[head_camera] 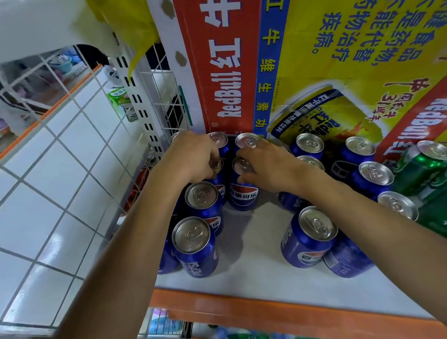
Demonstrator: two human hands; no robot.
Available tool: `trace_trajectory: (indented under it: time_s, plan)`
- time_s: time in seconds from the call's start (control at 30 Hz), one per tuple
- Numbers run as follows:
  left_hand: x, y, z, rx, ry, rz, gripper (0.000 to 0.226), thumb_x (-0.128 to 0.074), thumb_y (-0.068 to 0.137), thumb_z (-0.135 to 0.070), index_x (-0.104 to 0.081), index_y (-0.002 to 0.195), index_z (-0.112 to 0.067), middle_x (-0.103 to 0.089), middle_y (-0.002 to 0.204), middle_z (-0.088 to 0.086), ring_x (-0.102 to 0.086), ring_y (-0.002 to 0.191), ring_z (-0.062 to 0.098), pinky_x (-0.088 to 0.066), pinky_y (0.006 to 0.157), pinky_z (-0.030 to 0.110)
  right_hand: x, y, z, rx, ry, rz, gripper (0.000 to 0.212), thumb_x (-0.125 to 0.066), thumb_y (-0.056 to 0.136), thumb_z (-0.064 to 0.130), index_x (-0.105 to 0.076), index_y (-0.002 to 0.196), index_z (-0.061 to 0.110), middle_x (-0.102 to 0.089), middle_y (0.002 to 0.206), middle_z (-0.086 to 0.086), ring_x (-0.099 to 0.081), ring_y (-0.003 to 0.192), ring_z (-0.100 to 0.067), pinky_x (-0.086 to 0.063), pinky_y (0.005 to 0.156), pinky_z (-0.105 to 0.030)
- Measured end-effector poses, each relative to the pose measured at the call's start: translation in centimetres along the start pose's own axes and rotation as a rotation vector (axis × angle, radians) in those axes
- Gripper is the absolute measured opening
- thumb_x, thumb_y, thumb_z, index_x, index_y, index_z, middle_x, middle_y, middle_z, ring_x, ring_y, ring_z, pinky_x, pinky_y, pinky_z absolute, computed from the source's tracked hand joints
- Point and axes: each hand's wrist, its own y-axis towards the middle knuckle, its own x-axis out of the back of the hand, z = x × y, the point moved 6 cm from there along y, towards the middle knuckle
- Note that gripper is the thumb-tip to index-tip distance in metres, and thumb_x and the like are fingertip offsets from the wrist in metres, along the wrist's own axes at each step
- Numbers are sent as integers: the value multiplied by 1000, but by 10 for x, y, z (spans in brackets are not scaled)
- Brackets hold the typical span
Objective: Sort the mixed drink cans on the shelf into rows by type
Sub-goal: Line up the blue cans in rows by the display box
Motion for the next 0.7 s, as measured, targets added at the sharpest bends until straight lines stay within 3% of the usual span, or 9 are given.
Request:
trace_trajectory:
  time_s: [0.23,0.7]
  plan:
    - [1,-6,-2,-18,-25,-52,31,-70,82,-27,-68,113,-23,-64,107,1,-53,106,21,-30,77,23,0,-4,1,-22,5,-3,51,-62,87,40,-49,130,17,-44,134,-11,-50,116,-30,-44,86,-36]
    - [-7,-6,-1,0,-26,-82,31,-66,86,-24,-66,117,-25,-61,112,7,-49,112,27,-31,76,27,5,-9,6,-42,-6,75,57,-61,89,36,-40,140,20,-40,142,-11,-42,126,-29,-40,93,-36]
